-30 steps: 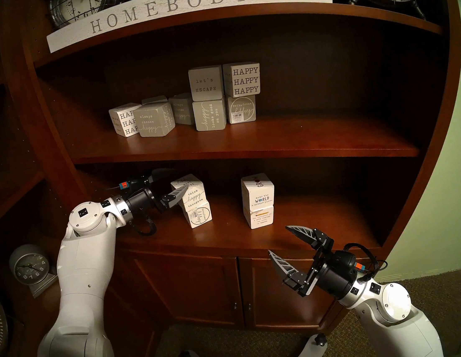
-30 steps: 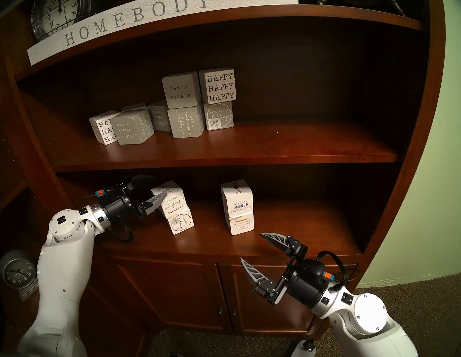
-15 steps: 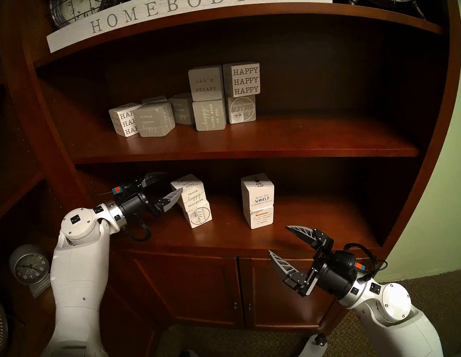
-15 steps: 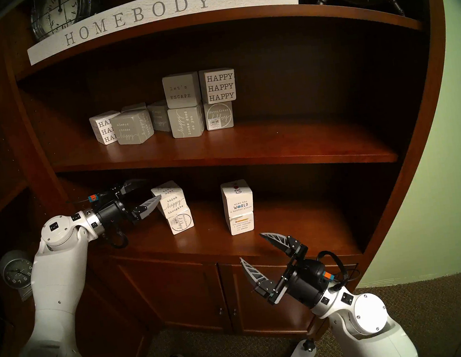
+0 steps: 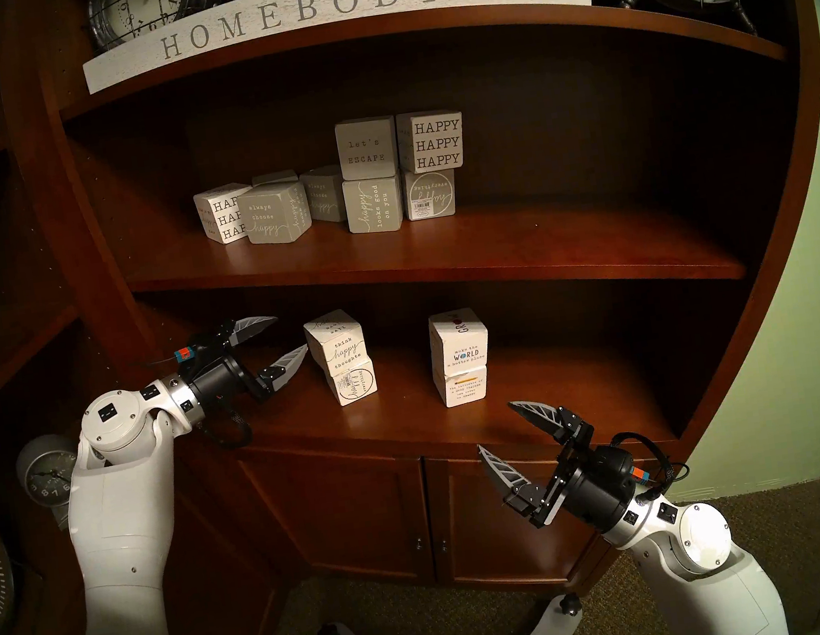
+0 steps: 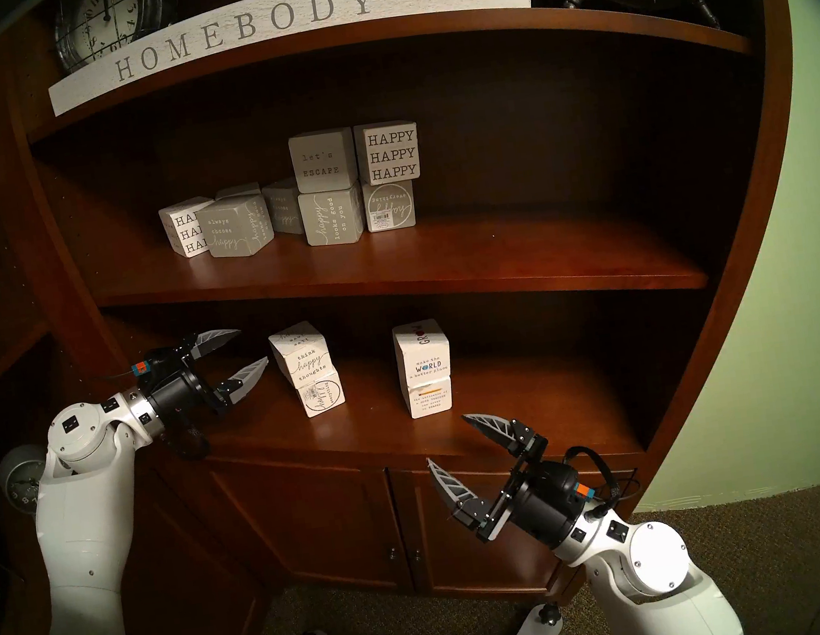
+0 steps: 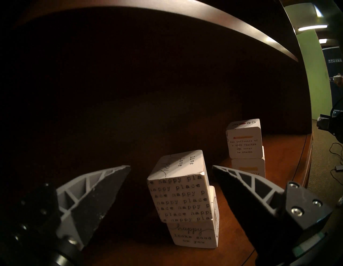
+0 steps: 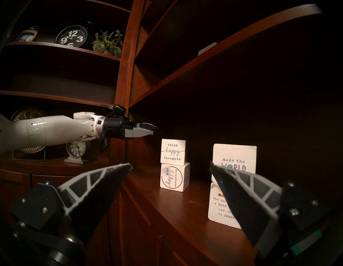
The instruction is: Stack four cubes vertically into two groups
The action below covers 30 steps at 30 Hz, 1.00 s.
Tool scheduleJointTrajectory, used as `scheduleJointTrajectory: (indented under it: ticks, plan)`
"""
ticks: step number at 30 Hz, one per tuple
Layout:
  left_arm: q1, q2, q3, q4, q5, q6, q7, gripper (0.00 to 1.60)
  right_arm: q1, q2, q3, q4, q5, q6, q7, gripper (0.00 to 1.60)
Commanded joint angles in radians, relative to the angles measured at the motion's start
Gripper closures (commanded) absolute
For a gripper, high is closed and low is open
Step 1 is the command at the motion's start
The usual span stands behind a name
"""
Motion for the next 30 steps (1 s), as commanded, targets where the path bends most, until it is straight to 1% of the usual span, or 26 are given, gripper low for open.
scheduleJointTrajectory:
  ticks: [1, 2, 3, 4, 5, 6, 7, 9, 10, 14, 15, 16, 20, 24, 30]
  plan:
    - [0.106, -0.051, -0.026, -0.126, 0.022, 0.017, 0.070, 0.00, 0.004, -0.002, 0.000, -0.017, 0.002, 0.002, -0.002, 0.00]
    - [0.116, -0.047, -0.018, -0.132, 0.044, 0.024, 0.083, 0.00, 0.004, -0.003, 0.000, -0.017, 0.002, 0.001, -0.001, 0.00]
    - [0.137, -0.059, -0.024, -0.158, 0.047, 0.032, 0.097, 0.00, 0.004, -0.003, 0.000, -0.017, 0.002, 0.002, -0.001, 0.00]
    - [0.142, -0.063, -0.029, -0.154, 0.032, 0.022, 0.086, 0.00, 0.004, -0.003, 0.000, -0.017, 0.002, 0.001, -0.001, 0.00]
    - [0.166, -0.064, -0.031, -0.188, 0.051, 0.035, 0.101, 0.00, 0.004, -0.003, 0.000, -0.016, 0.002, 0.001, -0.001, 0.00]
    - [0.169, -0.066, -0.034, -0.181, 0.051, 0.035, 0.096, 0.00, 0.004, -0.003, 0.000, -0.016, 0.002, 0.001, -0.001, 0.00]
    - [0.189, -0.073, -0.044, -0.202, 0.044, 0.042, 0.103, 0.00, 0.004, -0.003, 0.000, -0.016, 0.002, 0.001, 0.000, 0.00]
    - [0.224, -0.087, -0.066, -0.236, 0.065, 0.054, 0.104, 0.00, 0.004, -0.003, 0.000, -0.016, 0.002, 0.001, 0.000, 0.00]
    - [0.222, -0.107, -0.086, -0.234, 0.079, 0.055, 0.084, 0.00, 0.004, -0.004, 0.000, -0.016, 0.002, 0.001, 0.000, 0.00]
    - [0.289, -0.127, -0.117, -0.285, 0.090, 0.053, 0.093, 0.00, 0.004, -0.004, 0.001, -0.016, 0.002, 0.001, 0.001, 0.00]
    - [0.287, -0.142, -0.131, -0.287, 0.100, 0.052, 0.080, 0.00, 0.004, -0.004, 0.001, -0.016, 0.002, 0.001, 0.001, 0.00]
    - [0.312, -0.141, -0.134, -0.305, 0.093, 0.049, 0.091, 0.00, 0.004, -0.004, 0.001, -0.016, 0.002, 0.002, 0.001, 0.00]
    - [0.355, -0.158, -0.148, -0.337, 0.090, 0.035, 0.102, 0.00, 0.004, -0.005, 0.001, -0.017, 0.001, 0.002, 0.001, 0.00]
    - [0.359, -0.164, -0.150, -0.329, 0.089, 0.021, 0.094, 0.00, 0.004, -0.005, 0.002, -0.018, 0.001, 0.003, 0.001, 0.00]
    - [0.353, -0.163, -0.152, -0.314, 0.082, 0.019, 0.088, 0.00, 0.003, -0.006, 0.002, -0.018, 0.000, 0.004, 0.001, 0.00]
